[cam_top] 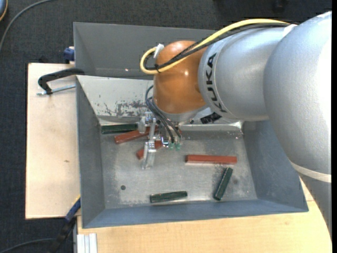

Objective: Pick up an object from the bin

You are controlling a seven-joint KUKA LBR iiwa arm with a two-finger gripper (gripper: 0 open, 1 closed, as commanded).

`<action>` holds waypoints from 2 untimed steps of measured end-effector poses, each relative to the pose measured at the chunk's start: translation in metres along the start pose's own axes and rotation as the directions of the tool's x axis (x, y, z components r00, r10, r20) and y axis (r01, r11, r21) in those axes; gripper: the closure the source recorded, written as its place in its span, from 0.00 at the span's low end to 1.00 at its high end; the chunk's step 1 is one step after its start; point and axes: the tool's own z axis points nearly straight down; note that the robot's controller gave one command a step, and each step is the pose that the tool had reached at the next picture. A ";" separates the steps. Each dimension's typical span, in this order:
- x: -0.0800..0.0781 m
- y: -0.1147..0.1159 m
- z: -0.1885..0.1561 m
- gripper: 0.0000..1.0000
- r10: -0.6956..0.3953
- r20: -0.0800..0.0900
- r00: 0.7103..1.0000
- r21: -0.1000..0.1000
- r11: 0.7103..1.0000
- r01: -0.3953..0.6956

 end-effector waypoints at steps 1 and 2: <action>-0.018 -0.075 0.067 0.00 -0.109 0.000 0.994 0.003 0.994 0.109; -0.018 -0.071 0.065 1.00 -0.112 0.001 0.994 0.000 0.994 0.112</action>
Offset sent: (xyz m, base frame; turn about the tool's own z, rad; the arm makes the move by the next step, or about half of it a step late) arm 0.0171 -0.0715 -0.0658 -0.1132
